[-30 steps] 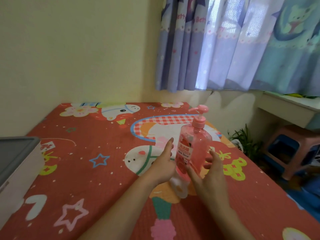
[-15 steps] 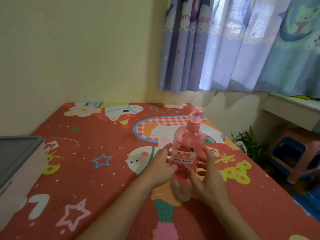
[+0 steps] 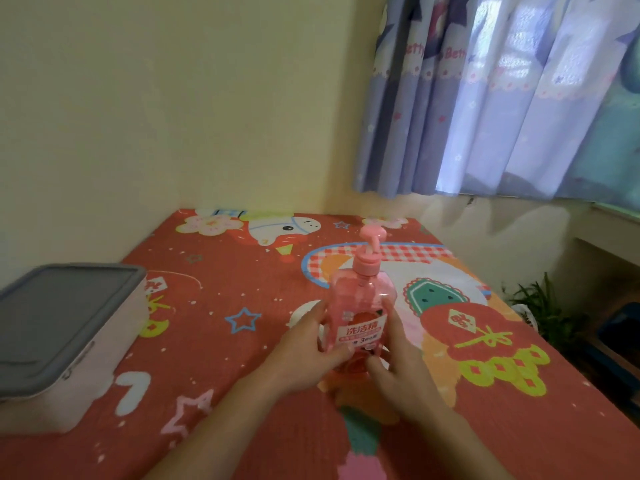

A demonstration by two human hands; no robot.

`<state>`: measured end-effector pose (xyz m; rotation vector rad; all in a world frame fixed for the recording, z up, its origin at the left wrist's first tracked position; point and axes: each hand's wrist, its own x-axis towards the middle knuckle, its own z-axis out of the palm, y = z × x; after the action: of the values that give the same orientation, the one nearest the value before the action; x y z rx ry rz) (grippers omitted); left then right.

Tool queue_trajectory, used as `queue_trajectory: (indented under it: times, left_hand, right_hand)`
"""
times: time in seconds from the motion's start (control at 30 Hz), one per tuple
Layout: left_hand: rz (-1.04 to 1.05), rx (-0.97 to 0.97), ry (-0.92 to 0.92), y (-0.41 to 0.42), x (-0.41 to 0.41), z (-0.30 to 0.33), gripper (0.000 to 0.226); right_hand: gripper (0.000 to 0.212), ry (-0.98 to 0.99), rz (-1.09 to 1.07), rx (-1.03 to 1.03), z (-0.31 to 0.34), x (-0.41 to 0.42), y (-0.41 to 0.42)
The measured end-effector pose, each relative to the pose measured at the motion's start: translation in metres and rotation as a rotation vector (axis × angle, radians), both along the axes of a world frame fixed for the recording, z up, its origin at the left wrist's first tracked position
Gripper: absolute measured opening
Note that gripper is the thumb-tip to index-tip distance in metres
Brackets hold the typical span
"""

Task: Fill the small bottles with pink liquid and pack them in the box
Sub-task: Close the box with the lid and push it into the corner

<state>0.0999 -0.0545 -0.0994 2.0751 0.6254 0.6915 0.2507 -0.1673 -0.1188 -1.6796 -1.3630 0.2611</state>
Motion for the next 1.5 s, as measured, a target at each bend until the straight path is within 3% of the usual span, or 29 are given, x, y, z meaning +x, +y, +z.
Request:
queue_trajectory:
  times: [0.2, 0.37, 0.63, 0.73, 1.13, 1.27, 1.5]
  left_hand:
    - [0.102, -0.004, -0.036, 0.012, -0.036, -0.011, 0.052]
    - [0.238, 0.044, -0.048, 0.012, -0.076, -0.01, 0.058]
    - [0.507, 0.164, 0.105, 0.002, -0.139, -0.005, 0.059]
    - [0.559, 0.15, 0.102, -0.001, -0.158, -0.006, 0.071]
    - [0.875, 0.198, 0.167, -0.027, -0.229, -0.006, 0.086]
    - [0.97, 0.203, 0.265, -0.037, -0.247, -0.006, 0.079]
    - [1.042, 0.226, 0.252, -0.053, -0.276, -0.007, 0.082]
  right_hand:
    - [0.094, 0.06, 0.132, -0.022, -0.003, -0.022, 0.023]
    - [0.082, 0.088, 0.208, 0.005, 0.0, -0.051, 0.041]
    - [0.069, 0.079, 0.398, 0.039, 0.012, -0.096, 0.065]
    - [0.067, 0.02, 0.469, 0.033, 0.016, -0.109, 0.075]
    - [0.113, -0.14, 0.828, 0.017, 0.054, -0.172, 0.113]
    - [0.106, -0.243, 0.9, 0.114, 0.067, -0.188, 0.12]
    - [0.098, -0.396, 0.944, 0.176, 0.075, -0.216, 0.13]
